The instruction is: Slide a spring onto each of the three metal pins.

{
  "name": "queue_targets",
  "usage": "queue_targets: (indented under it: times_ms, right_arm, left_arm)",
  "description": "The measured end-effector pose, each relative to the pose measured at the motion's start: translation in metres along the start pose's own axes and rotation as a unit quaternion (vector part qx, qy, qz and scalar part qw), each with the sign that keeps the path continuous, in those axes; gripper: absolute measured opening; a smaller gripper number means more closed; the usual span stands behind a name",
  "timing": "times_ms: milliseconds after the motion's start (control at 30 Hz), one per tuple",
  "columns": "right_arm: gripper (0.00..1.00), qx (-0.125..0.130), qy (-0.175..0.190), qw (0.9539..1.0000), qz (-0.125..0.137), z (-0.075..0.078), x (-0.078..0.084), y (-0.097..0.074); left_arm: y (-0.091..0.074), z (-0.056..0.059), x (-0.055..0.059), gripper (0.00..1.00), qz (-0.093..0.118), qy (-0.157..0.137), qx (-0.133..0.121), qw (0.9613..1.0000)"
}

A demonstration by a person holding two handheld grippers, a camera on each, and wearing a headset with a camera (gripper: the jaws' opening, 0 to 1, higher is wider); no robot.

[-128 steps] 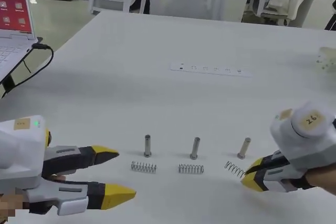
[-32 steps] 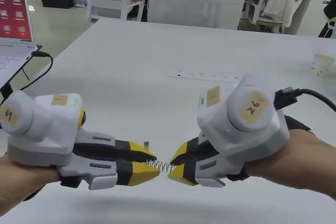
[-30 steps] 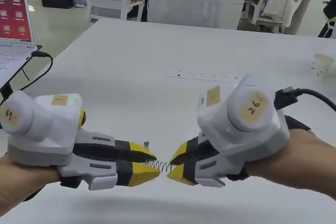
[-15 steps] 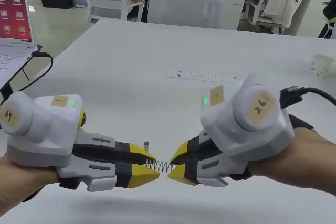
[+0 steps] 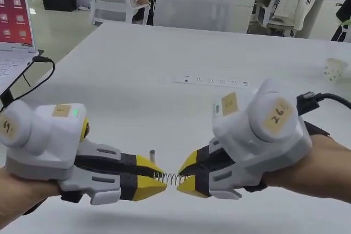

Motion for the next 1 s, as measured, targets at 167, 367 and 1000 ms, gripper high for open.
queue_targets:
  times_ms: [167, 367, 1000]
  right_arm:
    - [0.09, 0.001, 0.006, 1.0000, 0.002, 0.0000, -0.0003, -0.0011]
    - [0.09, -0.002, 0.012, 0.9999, 0.004, -0.0003, 0.0008, 0.0002]
    - [0.10, -0.009, 0.029, 0.9995, 0.010, -0.0004, 0.0058, 0.0066]
  left_arm:
    - [0.0000, 0.0008, -0.0012, 0.02, 0.002, 0.001, 0.001, 1.0000]
    - [-0.0009, 0.0018, -0.0020, 0.02, 0.004, 0.000, 0.004, 1.0000]
    - [-0.0023, 0.0051, -0.0078, 0.02, 0.027, -0.001, 0.015, 0.9995]
Point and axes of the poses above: the centre of the closed fingertips' face, and the gripper's own axes: y roughly forward along the fingers, z roughly to its right, x roughly out of its underside, the point moved 10 cm from there along -y, roughly backward along the fingers, and after that the axes turned 6 degrees about z, right-handed, at the moved point
